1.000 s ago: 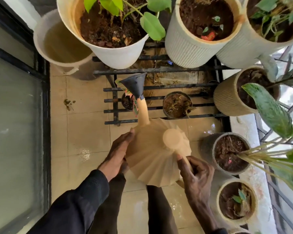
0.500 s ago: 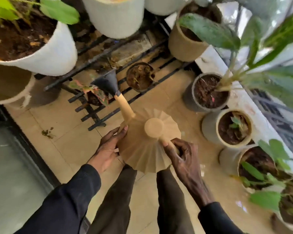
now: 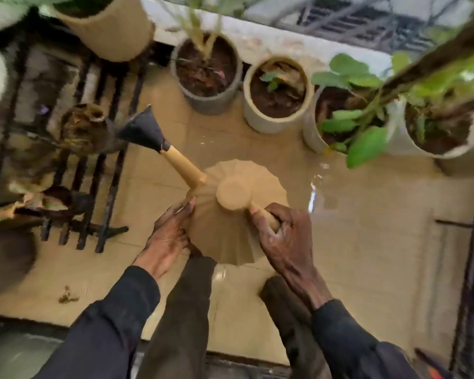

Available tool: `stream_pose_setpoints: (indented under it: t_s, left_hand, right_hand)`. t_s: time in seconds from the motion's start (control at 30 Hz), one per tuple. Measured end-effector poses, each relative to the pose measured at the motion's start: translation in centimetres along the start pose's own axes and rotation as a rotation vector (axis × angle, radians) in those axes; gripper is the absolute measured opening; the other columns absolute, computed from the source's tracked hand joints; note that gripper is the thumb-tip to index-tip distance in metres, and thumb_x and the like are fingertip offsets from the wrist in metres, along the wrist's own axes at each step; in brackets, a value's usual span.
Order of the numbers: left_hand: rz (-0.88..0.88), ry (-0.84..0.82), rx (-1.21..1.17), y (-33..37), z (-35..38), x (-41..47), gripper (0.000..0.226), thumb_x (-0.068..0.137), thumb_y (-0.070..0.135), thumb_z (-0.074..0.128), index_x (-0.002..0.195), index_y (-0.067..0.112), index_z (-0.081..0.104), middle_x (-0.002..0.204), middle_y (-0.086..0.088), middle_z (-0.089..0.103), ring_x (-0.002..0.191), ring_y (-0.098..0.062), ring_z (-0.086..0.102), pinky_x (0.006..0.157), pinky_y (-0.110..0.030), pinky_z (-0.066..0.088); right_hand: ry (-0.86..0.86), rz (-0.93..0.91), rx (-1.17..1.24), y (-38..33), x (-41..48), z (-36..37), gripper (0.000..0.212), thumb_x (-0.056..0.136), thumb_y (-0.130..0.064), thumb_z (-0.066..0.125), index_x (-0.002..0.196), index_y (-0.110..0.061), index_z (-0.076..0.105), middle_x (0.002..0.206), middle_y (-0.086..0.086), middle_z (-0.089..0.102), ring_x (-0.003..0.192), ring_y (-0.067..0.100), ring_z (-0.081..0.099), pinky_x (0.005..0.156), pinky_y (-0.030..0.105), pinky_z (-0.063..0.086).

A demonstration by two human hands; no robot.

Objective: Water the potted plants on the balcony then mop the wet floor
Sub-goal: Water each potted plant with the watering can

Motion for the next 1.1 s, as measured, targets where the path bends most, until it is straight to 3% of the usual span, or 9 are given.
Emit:
stream_pose_setpoints:
  t_s: [0.13, 0.23, 0.33, 0.43, 0.53, 0.67, 0.87, 0.97, 1.1]
  left_hand:
    - [0.002, -0.14, 0.168, -3.2, 8.7, -0.8, 0.067, 0.071, 0.046, 0.086, 0.129, 0.019, 0.066, 0.116, 0.0, 0.073, 0.113, -0.025, 0.063, 0.102, -0.051, 0.046]
    - [-0.014, -0.219, 0.253, -6.0, 15.0, -0.8, 0.046, 0.081, 0.047, 0.079, 0.114, 0.017, 0.07, 0.104, -0.004, 0.063, 0.097, -0.024, 0.055, 0.089, -0.046, 0.045]
    - [-0.023, -0.253, 0.354, -9.5, 21.4, -0.6, 0.039, 0.09, 0.054, 0.065, 0.107, 0.019, 0.067, 0.099, -0.009, 0.056, 0.089, -0.027, 0.05, 0.078, -0.044, 0.045]
    - [-0.009, -0.284, 0.535, -12.8, 27.5, -1.2, 0.048, 0.097, 0.054, 0.054, 0.123, 0.016, 0.068, 0.111, -0.013, 0.062, 0.098, -0.03, 0.053, 0.083, -0.047, 0.044]
    - [-0.001, -0.377, 0.719, -16.5, 34.1, -2.6, 0.049, 0.099, 0.05, 0.051, 0.131, 0.014, 0.062, 0.094, -0.002, 0.062, 0.082, -0.018, 0.054, 0.074, -0.037, 0.044]
    - [0.008, -0.488, 0.934, -22.5, 41.3, -4.5, 0.041, 0.1, 0.046, 0.05, 0.128, 0.019, 0.061, 0.085, 0.008, 0.059, 0.072, -0.012, 0.05, 0.071, -0.033, 0.043]
    - [-0.05, -0.558, 1.044, -30.3, 48.7, -6.3, 0.022, 0.098, 0.046, 0.056, 0.113, 0.037, 0.069, 0.116, 0.003, 0.063, 0.097, -0.019, 0.057, 0.089, -0.047, 0.047]
    - [-0.071, -0.579, 1.066, -33.7, 51.5, -6.8, 0.028, 0.097, 0.043, 0.058, 0.118, 0.028, 0.068, 0.116, -0.001, 0.062, 0.096, -0.02, 0.055, 0.091, -0.047, 0.045]
    - [-0.094, -0.579, 1.128, -36.6, 55.2, -7.0, 0.041, 0.087, 0.05, 0.07, 0.118, 0.023, 0.071, 0.126, 0.003, 0.066, 0.112, -0.022, 0.059, 0.099, -0.049, 0.048]
  right_hand:
    - [0.156, 0.063, 0.035, 5.7, -3.3, -8.2, 0.042, 0.096, -0.05, 0.064, 0.065, -0.021, 0.064, 0.06, -0.011, 0.058, 0.054, 0.005, 0.055, 0.047, 0.031, 0.042]
    - [0.253, 0.112, 0.024, 8.7, -6.1, -14.1, 0.035, 0.095, -0.047, 0.066, 0.065, -0.031, 0.056, 0.057, -0.023, 0.047, 0.05, -0.004, 0.048, 0.05, 0.011, 0.029]
    - [0.37, 0.168, 0.013, 11.8, -9.6, -19.5, 0.032, 0.095, -0.048, 0.066, 0.068, -0.037, 0.051, 0.056, -0.026, 0.041, 0.048, -0.008, 0.043, 0.05, 0.007, 0.025]
    - [0.494, 0.244, 0.062, 15.7, -13.9, -23.7, 0.035, 0.095, -0.048, 0.066, 0.067, -0.036, 0.048, 0.055, -0.028, 0.039, 0.048, -0.009, 0.042, 0.049, 0.007, 0.025]
    - [0.627, 0.366, 0.129, 20.1, -18.0, -27.3, 0.042, 0.095, -0.044, 0.068, 0.061, -0.027, 0.05, 0.052, -0.02, 0.044, 0.046, 0.001, 0.046, 0.044, 0.019, 0.031]
    - [0.807, 0.429, 0.176, 25.1, -23.4, -32.9, 0.041, 0.093, -0.031, 0.073, 0.061, -0.031, 0.048, 0.054, -0.028, 0.038, 0.046, -0.011, 0.04, 0.05, 0.006, 0.024]
    - [0.811, 0.515, 0.197, 32.4, -29.0, -37.5, 0.042, 0.096, -0.046, 0.062, 0.068, -0.015, 0.061, 0.058, -0.017, 0.048, 0.048, 0.002, 0.042, 0.053, 0.011, 0.024]
    - [0.673, 0.512, 0.211, 35.4, -30.7, -39.6, 0.029, 0.099, -0.046, 0.061, 0.079, -0.025, 0.062, 0.064, -0.017, 0.054, 0.055, 0.003, 0.051, 0.051, 0.022, 0.037]
    - [0.584, 0.542, 0.264, 38.7, -32.6, -42.7, 0.034, 0.104, -0.052, 0.055, 0.108, -0.023, 0.071, 0.089, -0.013, 0.07, 0.082, 0.006, 0.069, 0.069, 0.031, 0.059]
Point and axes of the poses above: each hand's wrist, its own x-axis towards the middle knuckle, its own z-axis out of the palm, y = z × x, the point moved 9 cm from there along x, towards the middle knuckle
